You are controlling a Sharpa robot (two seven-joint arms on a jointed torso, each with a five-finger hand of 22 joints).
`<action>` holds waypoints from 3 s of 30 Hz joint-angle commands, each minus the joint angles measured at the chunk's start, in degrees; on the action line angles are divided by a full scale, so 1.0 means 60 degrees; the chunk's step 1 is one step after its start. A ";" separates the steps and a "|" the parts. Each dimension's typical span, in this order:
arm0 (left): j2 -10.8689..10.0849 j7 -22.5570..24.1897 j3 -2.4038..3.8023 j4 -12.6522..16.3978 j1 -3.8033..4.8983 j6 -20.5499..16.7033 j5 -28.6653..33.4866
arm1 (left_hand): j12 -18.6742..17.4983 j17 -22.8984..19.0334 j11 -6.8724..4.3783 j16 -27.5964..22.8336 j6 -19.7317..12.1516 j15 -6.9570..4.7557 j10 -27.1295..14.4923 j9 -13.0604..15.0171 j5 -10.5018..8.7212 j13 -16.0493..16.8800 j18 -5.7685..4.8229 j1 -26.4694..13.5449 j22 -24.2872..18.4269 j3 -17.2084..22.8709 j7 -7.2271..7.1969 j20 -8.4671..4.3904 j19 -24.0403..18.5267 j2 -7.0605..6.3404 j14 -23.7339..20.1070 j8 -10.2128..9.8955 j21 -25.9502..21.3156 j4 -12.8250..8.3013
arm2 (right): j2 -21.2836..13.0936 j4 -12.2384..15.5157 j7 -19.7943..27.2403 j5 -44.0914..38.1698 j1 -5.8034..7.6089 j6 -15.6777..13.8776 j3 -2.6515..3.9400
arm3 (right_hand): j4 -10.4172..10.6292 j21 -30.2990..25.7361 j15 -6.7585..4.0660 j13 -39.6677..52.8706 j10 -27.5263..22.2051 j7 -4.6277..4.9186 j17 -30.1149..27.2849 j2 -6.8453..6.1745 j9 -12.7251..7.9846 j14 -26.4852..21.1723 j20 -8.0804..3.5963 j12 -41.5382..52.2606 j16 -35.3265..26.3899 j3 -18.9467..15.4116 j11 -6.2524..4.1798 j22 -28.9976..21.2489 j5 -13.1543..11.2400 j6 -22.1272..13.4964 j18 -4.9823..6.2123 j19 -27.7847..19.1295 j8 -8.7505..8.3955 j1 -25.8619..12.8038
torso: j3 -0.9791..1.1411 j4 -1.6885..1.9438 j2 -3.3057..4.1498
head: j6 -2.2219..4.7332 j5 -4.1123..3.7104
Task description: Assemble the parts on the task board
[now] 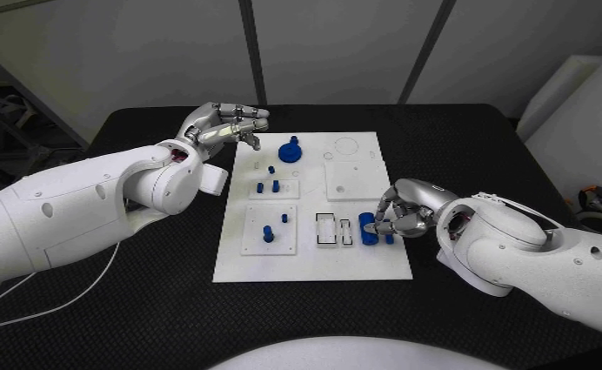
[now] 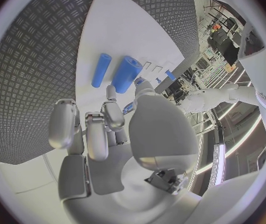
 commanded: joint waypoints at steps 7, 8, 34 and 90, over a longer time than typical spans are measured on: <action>-0.0017 0.0048 0.0005 0.0031 0.0011 0.0134 0.0009 | 0.0056 -0.0012 0.0004 -0.0028 -0.0043 -0.0014 -0.0078 0.0005 -0.0018 0.0011 0.0049 -0.0028 -0.0015 -0.0047 -0.0015 0.0014 -0.0046 0.0079 -0.0074 -0.0019 -0.0042 0.0013 | 0.0267 -0.0205 -0.0244 -0.0407 -0.0108 0.0600 -0.0005 | -0.0006 -0.0061 0.0068 0.0025 -0.0066 -0.0008 0.1874 0.0070 0.0089 0.0873 0.0035 0.0042 0.0035 -0.0179 -0.0015 -0.0030 -0.0191 -0.0093 -0.0139 0.0000 0.0163 -0.0171 | -0.0004 0.0003 -0.0001 | -0.0034 0.0004; -0.0018 0.0047 0.0005 0.0031 0.0011 0.0135 0.0009 | 0.0056 -0.0012 0.0004 -0.0028 -0.0043 -0.0014 -0.0078 0.0005 -0.0018 0.0011 0.0049 -0.0028 -0.0015 -0.0047 -0.0015 0.0014 -0.0046 0.0079 -0.0074 -0.0019 -0.0042 0.0013 | 0.0295 -0.0229 -0.0249 -0.0410 -0.0124 0.0613 -0.0006 | -0.0006 -0.0061 0.0068 0.0025 -0.0066 -0.0008 0.1874 0.0070 0.0089 0.0873 0.0035 0.0042 0.0035 -0.0179 -0.0015 -0.0030 -0.0191 -0.0093 -0.0139 0.0000 0.0163 -0.0171 | -0.0005 0.0004 0.0002 | -0.0036 -0.0001; -0.0039 0.0033 0.0005 0.0029 0.0002 0.0158 0.0009 | 0.0056 -0.0012 0.0004 -0.0028 -0.0043 -0.0014 -0.0078 0.0005 -0.0018 0.0011 0.0049 -0.0028 -0.0015 -0.0047 -0.0015 0.0014 -0.0046 0.0079 -0.0074 -0.0019 -0.0042 0.0013 | 0.0478 -0.0186 -0.0370 -0.0076 -0.0337 -0.0903 -0.0010 | -0.0047 0.0062 -0.0073 0.0486 0.0241 -0.0201 0.2048 0.0771 0.0525 0.0912 -0.0086 0.0355 0.0110 -0.0222 -0.0189 0.0153 0.0758 0.0105 -0.0177 0.0135 0.0681 0.0305 | 0.0005 -0.0001 -0.0013 | -0.0059 0.0034; -0.0009 -0.0009 0.0005 0.0021 -0.0025 0.0188 0.0009 | 0.0082 -0.0021 0.0005 -0.0023 -0.0052 -0.0012 -0.0105 0.0005 -0.0013 0.0015 0.0052 -0.0048 -0.0024 -0.0068 -0.0015 0.0020 -0.0051 0.0099 -0.0082 -0.0012 -0.0061 0.0031 | 0.1791 -0.0376 -0.0234 0.0599 -0.0304 -0.0596 0.0026 | 0.0014 -0.0083 -0.0137 0.0336 0.0150 -0.0288 0.1933 0.0532 0.1157 0.0886 -0.0159 -0.0150 0.0049 -0.0958 -0.0254 0.0045 -0.2862 0.0099 -0.0147 0.0037 0.0998 -0.1900 | -0.0005 0.0006 -0.0009 | -0.0002 0.0172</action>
